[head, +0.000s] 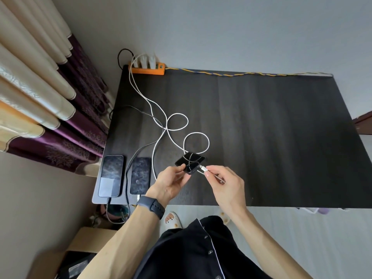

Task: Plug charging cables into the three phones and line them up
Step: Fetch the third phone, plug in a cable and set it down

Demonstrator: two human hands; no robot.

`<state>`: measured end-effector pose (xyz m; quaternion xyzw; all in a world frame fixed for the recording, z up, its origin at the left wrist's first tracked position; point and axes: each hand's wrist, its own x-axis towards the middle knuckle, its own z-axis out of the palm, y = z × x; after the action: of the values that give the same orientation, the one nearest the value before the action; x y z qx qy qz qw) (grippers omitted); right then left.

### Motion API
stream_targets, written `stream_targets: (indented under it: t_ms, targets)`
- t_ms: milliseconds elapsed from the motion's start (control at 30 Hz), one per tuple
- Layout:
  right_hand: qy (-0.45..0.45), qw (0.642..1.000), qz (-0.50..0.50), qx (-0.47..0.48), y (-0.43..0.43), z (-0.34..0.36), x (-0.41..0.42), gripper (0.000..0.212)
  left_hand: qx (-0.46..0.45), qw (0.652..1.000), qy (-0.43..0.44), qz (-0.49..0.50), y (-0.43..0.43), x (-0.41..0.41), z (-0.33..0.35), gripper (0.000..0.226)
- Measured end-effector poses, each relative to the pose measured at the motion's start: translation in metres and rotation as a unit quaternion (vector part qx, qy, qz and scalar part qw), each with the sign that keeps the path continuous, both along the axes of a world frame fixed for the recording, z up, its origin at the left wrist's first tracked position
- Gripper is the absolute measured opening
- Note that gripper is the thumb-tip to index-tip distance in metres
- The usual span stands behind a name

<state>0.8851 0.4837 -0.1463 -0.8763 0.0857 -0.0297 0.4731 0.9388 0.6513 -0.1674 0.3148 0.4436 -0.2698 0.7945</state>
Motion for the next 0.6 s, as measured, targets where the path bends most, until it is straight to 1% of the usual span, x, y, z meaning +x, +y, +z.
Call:
stream_targets:
  t_ms: [133,200,267,333,467,600]
  targets:
    - [-0.015,0.999,0.015,-0.050,0.002,-0.006,-0.004,0.012,0.012,1.000,-0.009,0.005,-0.001,-0.003,0.000,0.019]
    - [-0.028,0.996,0.018,-0.077,0.004,-0.008,-0.007,0.009,0.020,1.000,-0.016,0.010,-0.001,-0.005,-0.001,0.018]
    - [-0.019,0.997,0.010,-0.077,0.005,-0.008,-0.008,0.009,0.026,0.999,-0.027,0.010,-0.002,-0.008,-0.002,0.019]
    - [0.019,0.998,-0.003,-0.064,0.007,-0.007,-0.009,0.012,0.034,0.998,-0.044,0.013,-0.003,-0.010,-0.004,0.025]
    - [0.138,0.990,-0.029,-0.017,0.007,0.002,-0.006,0.020,0.050,0.996,-0.069,0.032,-0.004,-0.014,-0.005,0.040]
    - [0.184,0.981,-0.057,0.031,0.008,0.008,-0.005,0.023,0.066,0.993,-0.084,0.042,-0.005,-0.016,-0.003,0.051]
